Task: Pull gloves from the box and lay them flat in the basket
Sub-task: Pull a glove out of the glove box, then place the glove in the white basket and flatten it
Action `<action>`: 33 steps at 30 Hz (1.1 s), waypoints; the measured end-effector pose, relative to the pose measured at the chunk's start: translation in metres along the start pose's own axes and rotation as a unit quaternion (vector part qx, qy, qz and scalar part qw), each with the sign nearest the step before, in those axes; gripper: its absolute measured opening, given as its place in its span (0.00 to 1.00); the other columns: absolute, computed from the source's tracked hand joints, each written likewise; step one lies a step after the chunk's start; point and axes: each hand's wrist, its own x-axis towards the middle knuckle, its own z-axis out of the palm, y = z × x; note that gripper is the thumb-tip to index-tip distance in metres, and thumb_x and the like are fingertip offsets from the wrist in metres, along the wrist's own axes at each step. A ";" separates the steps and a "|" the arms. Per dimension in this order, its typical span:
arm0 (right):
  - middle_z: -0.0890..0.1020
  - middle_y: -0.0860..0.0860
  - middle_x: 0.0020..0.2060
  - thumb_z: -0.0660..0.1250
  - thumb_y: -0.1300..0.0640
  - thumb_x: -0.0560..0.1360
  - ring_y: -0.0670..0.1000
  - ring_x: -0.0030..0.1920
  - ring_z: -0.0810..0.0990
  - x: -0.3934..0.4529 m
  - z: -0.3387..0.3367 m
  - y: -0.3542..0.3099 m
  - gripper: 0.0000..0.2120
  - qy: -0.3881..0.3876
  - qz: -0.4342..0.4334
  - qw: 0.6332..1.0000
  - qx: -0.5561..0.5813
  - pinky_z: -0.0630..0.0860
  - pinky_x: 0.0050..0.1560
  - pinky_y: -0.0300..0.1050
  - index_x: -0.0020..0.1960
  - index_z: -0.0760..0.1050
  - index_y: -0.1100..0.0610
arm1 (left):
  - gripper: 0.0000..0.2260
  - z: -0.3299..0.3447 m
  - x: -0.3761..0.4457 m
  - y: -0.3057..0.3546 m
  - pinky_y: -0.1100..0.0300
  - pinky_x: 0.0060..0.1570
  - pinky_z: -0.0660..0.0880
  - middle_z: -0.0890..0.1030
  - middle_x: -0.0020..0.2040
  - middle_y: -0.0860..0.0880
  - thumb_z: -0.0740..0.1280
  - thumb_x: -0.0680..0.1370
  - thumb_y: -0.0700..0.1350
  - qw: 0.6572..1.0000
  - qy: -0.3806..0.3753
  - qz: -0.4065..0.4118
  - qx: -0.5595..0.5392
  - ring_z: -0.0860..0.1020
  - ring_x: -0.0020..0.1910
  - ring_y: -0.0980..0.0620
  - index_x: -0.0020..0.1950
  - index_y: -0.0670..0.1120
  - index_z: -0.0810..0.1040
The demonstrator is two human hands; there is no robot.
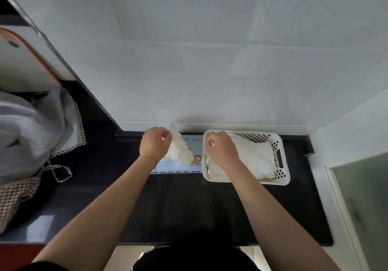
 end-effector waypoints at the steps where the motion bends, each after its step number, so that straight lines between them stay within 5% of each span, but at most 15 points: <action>1: 0.74 0.52 0.46 0.58 0.62 0.78 0.53 0.46 0.73 0.000 0.000 -0.005 0.09 -0.002 -0.001 1.000 0.011 0.70 0.42 0.46 0.42 0.74 0.57 | 0.07 -0.007 -0.001 0.003 0.64 0.45 0.70 0.81 0.46 0.52 0.65 0.79 0.46 1.000 0.007 0.005 -0.029 0.77 0.45 0.53 0.49 0.46 0.82; 8: 0.81 0.48 0.43 0.60 0.61 0.78 0.47 0.43 0.76 -0.005 -0.015 -0.038 0.11 0.004 -0.004 0.988 0.156 0.72 0.42 0.40 0.51 0.81 0.55 | 0.04 -0.054 0.004 0.045 0.64 0.39 0.70 0.78 0.40 0.53 0.63 0.80 0.44 0.965 0.047 0.001 -0.256 0.74 0.38 0.56 0.48 0.46 0.77; 12: 0.79 0.49 0.50 0.63 0.59 0.77 0.47 0.49 0.77 -0.008 -0.023 -0.052 0.11 0.003 -0.012 0.972 0.236 0.73 0.47 0.40 0.59 0.77 0.52 | 0.06 -0.072 0.003 0.063 0.50 0.43 0.77 0.81 0.41 0.43 0.62 0.80 0.44 0.941 0.025 0.008 -0.338 0.76 0.37 0.51 0.49 0.43 0.76; 16: 0.72 0.47 0.59 0.72 0.54 0.74 0.45 0.59 0.74 -0.011 -0.031 -0.060 0.23 -0.023 -0.031 0.956 0.289 0.69 0.57 0.39 0.66 0.71 0.48 | 0.04 -0.083 -0.006 0.082 0.53 0.36 0.77 0.84 0.44 0.39 0.60 0.82 0.41 0.902 -0.016 0.035 -0.429 0.83 0.41 0.45 0.50 0.41 0.72; 19: 0.74 0.45 0.54 0.74 0.55 0.73 0.42 0.55 0.75 -0.013 -0.039 -0.061 0.18 -0.030 -0.031 0.950 0.309 0.69 0.53 0.34 0.61 0.74 0.51 | 0.04 -0.084 -0.006 0.088 0.54 0.34 0.76 0.84 0.44 0.37 0.58 0.82 0.42 0.882 -0.031 0.019 -0.470 0.84 0.40 0.44 0.50 0.44 0.70; 22: 0.77 0.45 0.42 0.73 0.55 0.73 0.44 0.43 0.76 -0.014 -0.045 -0.055 0.07 -0.054 -0.019 0.940 0.336 0.71 0.45 0.39 0.47 0.76 0.54 | 0.04 -0.076 -0.001 0.081 0.53 0.37 0.77 0.85 0.43 0.40 0.58 0.82 0.44 0.891 0.003 -0.023 -0.454 0.82 0.37 0.46 0.50 0.45 0.71; 27: 0.75 0.47 0.34 0.72 0.52 0.73 0.48 0.36 0.74 -0.013 -0.055 -0.041 0.07 -0.042 0.020 0.917 0.395 0.71 0.39 0.43 0.43 0.78 0.55 | 0.05 -0.059 0.008 0.057 0.53 0.43 0.77 0.81 0.51 0.41 0.62 0.78 0.42 0.935 0.010 -0.141 -0.324 0.80 0.40 0.46 0.54 0.45 0.71; 30: 0.75 0.45 0.34 0.71 0.53 0.73 0.47 0.36 0.73 -0.014 -0.061 -0.037 0.05 -0.059 -0.003 0.925 0.376 0.70 0.40 0.41 0.42 0.77 0.53 | 0.16 -0.053 0.000 0.055 0.57 0.51 0.73 0.76 0.58 0.49 0.71 0.75 0.46 0.974 -0.020 -0.061 -0.217 0.77 0.53 0.50 0.59 0.47 0.72; 33: 0.79 0.46 0.37 0.70 0.52 0.73 0.46 0.38 0.77 -0.015 -0.063 -0.037 0.06 -0.086 0.003 0.929 0.361 0.72 0.42 0.42 0.44 0.79 0.54 | 0.20 -0.055 -0.011 0.073 0.62 0.58 0.72 0.79 0.59 0.56 0.75 0.73 0.52 0.935 -0.193 0.077 -0.287 0.76 0.60 0.59 0.63 0.54 0.75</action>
